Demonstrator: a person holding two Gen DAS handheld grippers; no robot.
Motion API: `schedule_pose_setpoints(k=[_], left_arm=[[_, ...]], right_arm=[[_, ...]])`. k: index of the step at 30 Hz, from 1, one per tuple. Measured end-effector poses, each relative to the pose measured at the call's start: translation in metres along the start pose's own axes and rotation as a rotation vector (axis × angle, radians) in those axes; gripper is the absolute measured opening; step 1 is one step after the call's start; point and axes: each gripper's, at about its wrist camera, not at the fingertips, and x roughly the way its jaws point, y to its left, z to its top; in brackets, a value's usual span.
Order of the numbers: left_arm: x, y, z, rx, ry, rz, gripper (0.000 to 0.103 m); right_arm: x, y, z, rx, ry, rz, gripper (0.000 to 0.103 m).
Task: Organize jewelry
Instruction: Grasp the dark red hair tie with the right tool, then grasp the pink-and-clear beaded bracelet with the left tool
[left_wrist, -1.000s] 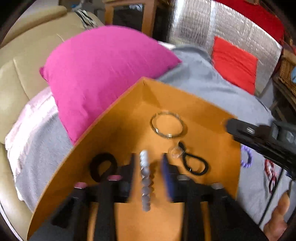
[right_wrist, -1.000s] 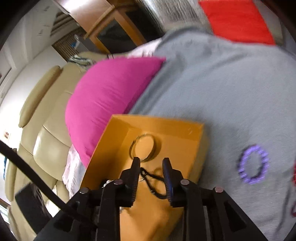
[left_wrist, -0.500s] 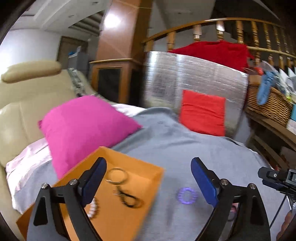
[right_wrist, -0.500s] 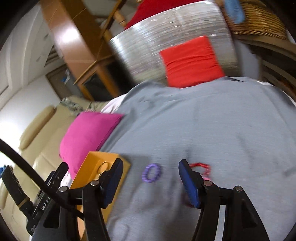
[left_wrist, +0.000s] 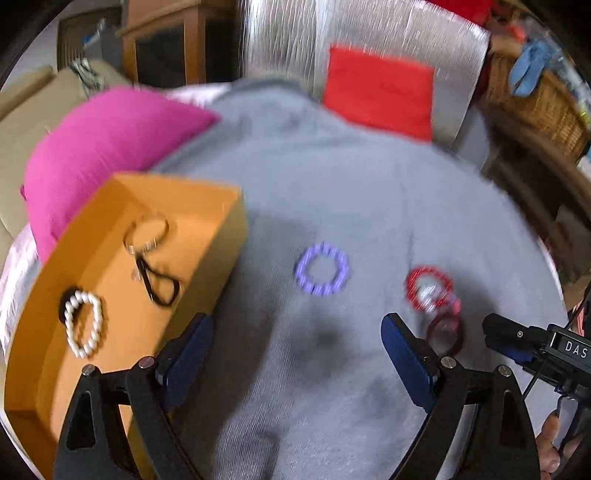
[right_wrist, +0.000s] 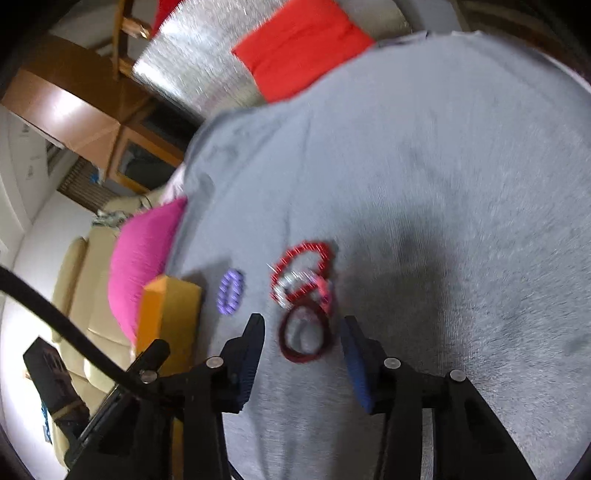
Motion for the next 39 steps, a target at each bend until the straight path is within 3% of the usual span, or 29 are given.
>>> schedule_pose_setpoints(k=[1, 5, 9, 11, 21, 31, 33, 35, 39], left_arm=[[0.004, 0.001, -0.001, -0.005, 0.017, -0.005, 0.092], [0.004, 0.003, -0.004, -0.006, -0.004, 0.007, 0.092], [0.008, 0.002, -0.003, 0.016, -0.006, 0.008, 0.092], [0.007, 0.002, -0.002, 0.027, -0.008, -0.001, 0.092], [0.009, -0.038, 0.000, 0.127, -0.102, -0.077, 0.092], [0.032, -0.099, -0.003, 0.258, -0.154, -0.130, 0.092], [0.040, -0.105, -0.003, 0.277, -0.143, -0.136, 0.086], [0.050, -0.109, -0.002, 0.292, -0.116, -0.160, 0.064], [0.065, -0.115, -0.004, 0.316, -0.065, -0.190, 0.046]], right_arm=[[0.006, -0.002, -0.001, 0.001, 0.021, -0.018, 0.039], [0.020, 0.005, -0.004, -0.066, 0.031, -0.062, 0.038], [0.035, 0.014, -0.012, -0.149, 0.041, -0.147, 0.012], [0.035, 0.018, -0.015, -0.205, 0.030, -0.180, 0.007], [-0.014, -0.014, 0.001, -0.113, -0.095, -0.210, 0.006], [-0.016, -0.052, 0.006, -0.013, -0.029, -0.215, 0.006], [-0.014, -0.056, 0.006, 0.006, -0.019, -0.203, 0.006], [-0.012, -0.057, 0.006, 0.009, -0.017, -0.196, 0.006], [-0.010, -0.057, 0.006, 0.012, -0.012, -0.196, 0.006]])
